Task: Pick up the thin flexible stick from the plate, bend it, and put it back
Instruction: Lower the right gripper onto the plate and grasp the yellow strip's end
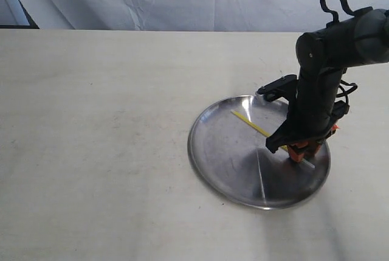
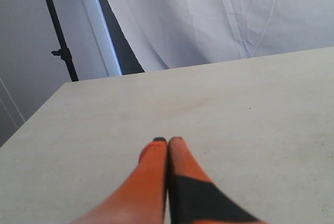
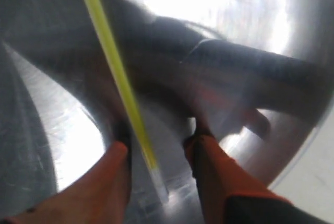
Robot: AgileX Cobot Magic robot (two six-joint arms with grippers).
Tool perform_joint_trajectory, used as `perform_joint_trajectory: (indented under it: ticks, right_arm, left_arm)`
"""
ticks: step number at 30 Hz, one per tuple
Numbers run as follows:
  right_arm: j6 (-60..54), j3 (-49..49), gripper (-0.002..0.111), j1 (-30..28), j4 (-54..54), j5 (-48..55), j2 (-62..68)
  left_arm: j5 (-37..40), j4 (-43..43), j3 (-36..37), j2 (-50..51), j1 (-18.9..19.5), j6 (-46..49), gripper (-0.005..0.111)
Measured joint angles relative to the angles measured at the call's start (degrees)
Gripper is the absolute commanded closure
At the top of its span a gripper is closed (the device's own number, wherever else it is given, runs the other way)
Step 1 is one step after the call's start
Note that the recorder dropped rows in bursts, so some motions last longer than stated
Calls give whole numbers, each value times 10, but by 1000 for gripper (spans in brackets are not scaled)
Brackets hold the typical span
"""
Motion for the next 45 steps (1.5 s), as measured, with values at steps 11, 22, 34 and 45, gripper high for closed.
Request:
perform_joint_trajectory:
  ticks: [11,22,34,45]
  right_arm:
    - [1,-5,108,5,9,6,7]
    - [1,-5,108,5,10,5,6]
    - [1,-1,109,5,21,-25,-58]
    - [-138,-1,109,5,236,-34,-112]
  left_arm:
    - [0,0,0,0,0,0,107]
    - [0,1,0,0,0,0,107]
    - [0,2,0,0,0,0,107]
    - [0,2,0,0,0,0,107]
